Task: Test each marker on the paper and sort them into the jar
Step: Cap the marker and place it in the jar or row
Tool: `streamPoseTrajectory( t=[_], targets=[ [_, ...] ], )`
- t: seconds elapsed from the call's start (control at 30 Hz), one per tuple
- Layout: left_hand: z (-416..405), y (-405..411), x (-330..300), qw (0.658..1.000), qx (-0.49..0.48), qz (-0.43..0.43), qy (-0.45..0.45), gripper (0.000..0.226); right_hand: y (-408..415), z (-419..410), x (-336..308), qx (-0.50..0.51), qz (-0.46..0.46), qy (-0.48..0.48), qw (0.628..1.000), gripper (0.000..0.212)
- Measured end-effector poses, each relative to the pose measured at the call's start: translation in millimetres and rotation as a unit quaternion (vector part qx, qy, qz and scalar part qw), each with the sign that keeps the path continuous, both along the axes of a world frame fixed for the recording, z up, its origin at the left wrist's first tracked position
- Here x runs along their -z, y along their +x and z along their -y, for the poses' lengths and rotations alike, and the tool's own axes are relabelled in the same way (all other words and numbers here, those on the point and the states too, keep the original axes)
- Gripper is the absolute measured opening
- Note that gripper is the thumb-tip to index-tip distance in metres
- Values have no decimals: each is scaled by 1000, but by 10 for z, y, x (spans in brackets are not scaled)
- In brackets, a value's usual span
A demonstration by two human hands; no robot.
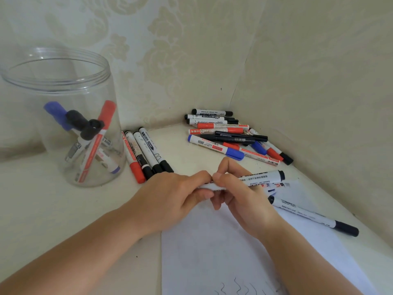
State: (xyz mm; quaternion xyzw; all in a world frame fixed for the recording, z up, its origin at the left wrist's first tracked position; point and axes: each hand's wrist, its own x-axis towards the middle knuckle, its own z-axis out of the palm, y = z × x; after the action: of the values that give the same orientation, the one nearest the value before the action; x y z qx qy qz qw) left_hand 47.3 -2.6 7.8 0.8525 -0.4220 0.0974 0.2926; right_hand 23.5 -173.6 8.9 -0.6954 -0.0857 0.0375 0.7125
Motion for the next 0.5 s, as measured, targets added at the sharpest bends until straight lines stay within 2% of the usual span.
streamPoseTrajectory(
  t=[0.1,0.17,0.23,0.3,0.37,0.5],
  targets=[
    [-12,65,12,998,-31,-49,-28,39,39,22,-43,-12,-21,69,997,12],
    [-56,110,28,993,-69,-75,-66,42,59,113,-88,56,-43,75,995,16],
    [-115,143,43,989,-117,-56,-71,39,71,214,-103,148,-58,26,987,22],
    [-144,153,37,991,-133,-2,-31,27,81,244,-84,198,-64,-27,978,28],
    [-126,136,35,993,-118,27,0,20,87,203,-60,203,-64,-76,974,29],
    [-56,65,87,995,-83,27,47,23,62,161,-5,158,-100,-167,968,20]
  ],
)
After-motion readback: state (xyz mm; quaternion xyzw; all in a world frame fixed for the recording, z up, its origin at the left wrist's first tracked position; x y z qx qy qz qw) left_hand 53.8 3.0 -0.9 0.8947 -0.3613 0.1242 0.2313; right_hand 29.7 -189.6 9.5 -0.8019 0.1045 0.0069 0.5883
